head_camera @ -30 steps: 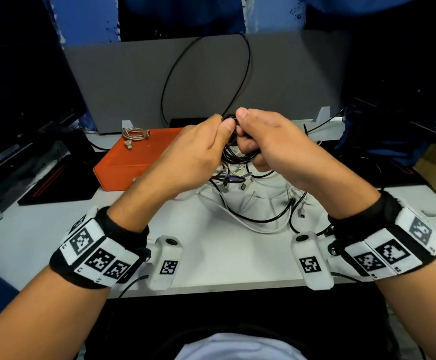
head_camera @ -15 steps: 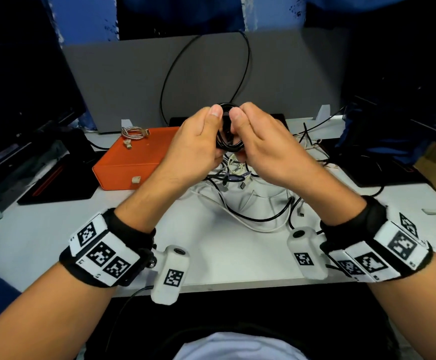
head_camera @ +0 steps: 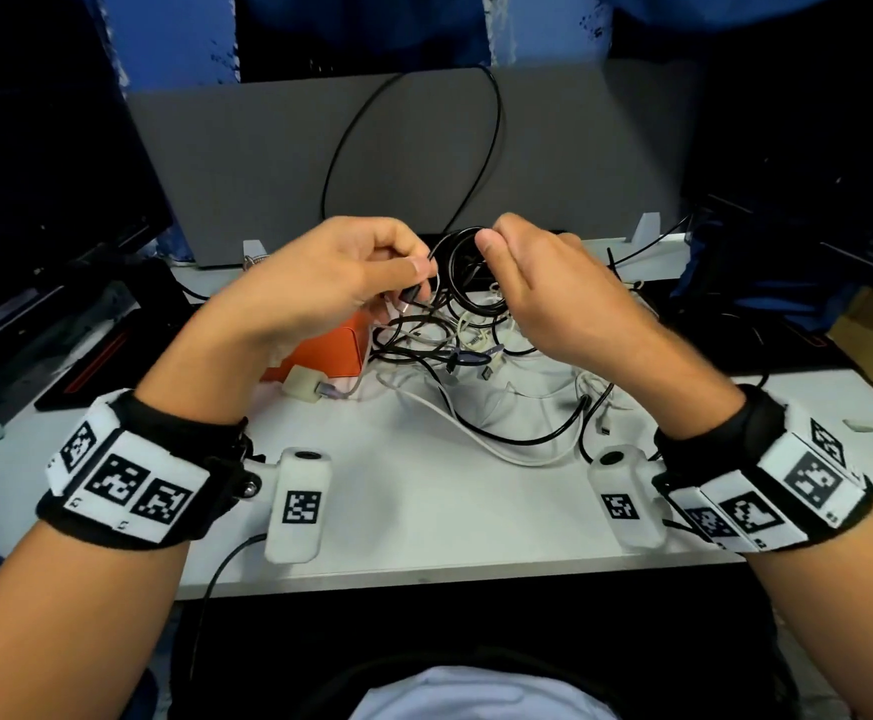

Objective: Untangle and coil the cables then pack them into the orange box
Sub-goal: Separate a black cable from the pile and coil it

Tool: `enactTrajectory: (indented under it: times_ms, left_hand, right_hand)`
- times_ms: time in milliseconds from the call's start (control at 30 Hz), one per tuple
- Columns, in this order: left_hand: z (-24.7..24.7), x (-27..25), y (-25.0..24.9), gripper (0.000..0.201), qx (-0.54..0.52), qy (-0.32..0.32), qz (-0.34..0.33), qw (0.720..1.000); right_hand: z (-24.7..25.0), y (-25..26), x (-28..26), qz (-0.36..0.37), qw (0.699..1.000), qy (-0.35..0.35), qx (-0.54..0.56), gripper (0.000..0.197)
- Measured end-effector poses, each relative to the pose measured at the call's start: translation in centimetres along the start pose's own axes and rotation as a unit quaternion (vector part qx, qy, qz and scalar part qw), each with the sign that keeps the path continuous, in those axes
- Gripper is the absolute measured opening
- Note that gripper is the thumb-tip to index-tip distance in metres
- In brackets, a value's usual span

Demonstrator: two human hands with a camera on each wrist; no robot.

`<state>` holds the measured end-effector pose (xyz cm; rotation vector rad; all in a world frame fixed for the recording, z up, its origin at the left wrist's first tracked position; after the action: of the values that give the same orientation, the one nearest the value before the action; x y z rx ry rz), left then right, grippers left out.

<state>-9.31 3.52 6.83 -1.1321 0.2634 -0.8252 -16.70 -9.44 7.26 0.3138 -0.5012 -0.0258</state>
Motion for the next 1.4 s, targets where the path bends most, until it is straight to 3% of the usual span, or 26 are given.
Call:
enactTrajectory:
  times_ms: [167, 367, 467, 567, 700, 767, 933, 1033, 1133, 1267, 1333, 1400]
  left_hand:
    - [-1.2, -0.4, -0.8, 0.011, -0.128, 0.028, -0.036, 0.991]
    - [-0.6, 0.1, -2.1, 0.025, 0.026, -0.094, -0.136, 0.986]
    - [-0.5, 0.5, -1.2, 0.034, 0.016, -0.118, -0.123, 0.985]
    - [-1.3, 0.8, -0.4, 0.048, -0.035, -0.092, -0.1, 0.99]
    - [-3.0, 0.4, -1.7, 0.042, 0.014, -0.046, -0.144, 0.988]
    - [-3.2, 0.2, -1.8, 0.042, 0.016, -0.041, -0.133, 0.99]
    - [-3.5, -0.3, -1.9, 0.013, 0.088, -0.046, -0.117, 0.988]
    - [-3.6, -0.6, -2.8, 0.009, 0.062, -0.045, -0.13, 0.989]
    - [-3.4, -0.7, -2.8, 0.009, -0.002, -0.05, -0.121, 0.991]
    - [-3.8, -1.2, -3.0, 0.017, -0.095, -0.036, -0.129, 0.986]
    - [-4.0, -1.5, -3.8, 0.022, -0.087, -0.026, -0.162, 0.983]
    - [-3.8, -1.7, -4.2, 0.046, -0.022, -0.035, -0.175, 0.984]
  right_hand:
    - [-0.5, 0.8, -0.3, 0.02, 1.0, -0.004, -0.005, 0.036]
    - [-0.9, 0.7, 0.3, 0.023, 0.998, 0.006, 0.064, 0.041]
    - [-1.0, 0.8, 0.2, 0.031, 0.997, 0.006, 0.074, 0.039]
    - [-1.1, 1.4, 0.0, 0.05, 0.995, 0.003, 0.091, 0.035]
    - [-1.5, 2.2, -0.1, 0.07, 0.991, 0.02, 0.112, 0.036]
    - [-1.5, 2.2, -0.1, 0.073, 0.989, 0.024, 0.124, 0.038]
    - [-0.1, 1.4, 0.2, 0.078, 0.992, 0.025, 0.093, 0.039]
    - [0.4, 0.9, 0.5, 0.066, 0.991, 0.013, 0.118, 0.041]
    - [0.5, 0.7, 0.6, 0.044, 0.975, 0.004, 0.216, 0.043]
    - [0.4, 0.8, 0.4, 0.01, 0.931, 0.005, 0.365, 0.042]
    - [0.2, 0.8, 0.2, -0.011, 0.9, 0.027, 0.435, 0.042]
    - [0.3, 0.7, 0.0, -0.017, 0.893, 0.041, 0.449, 0.042]
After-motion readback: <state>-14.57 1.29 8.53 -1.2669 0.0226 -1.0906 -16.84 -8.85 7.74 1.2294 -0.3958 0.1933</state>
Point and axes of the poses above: each hand's wrist, its own x-axis towards the middle knuckle, its own z-axis out of the back of the hand, y = z × x, the point moved 10 cm from there along x, towards the middle knuckle, and after that the axes turned 6 degrees about -x, right-handed, at the moved point
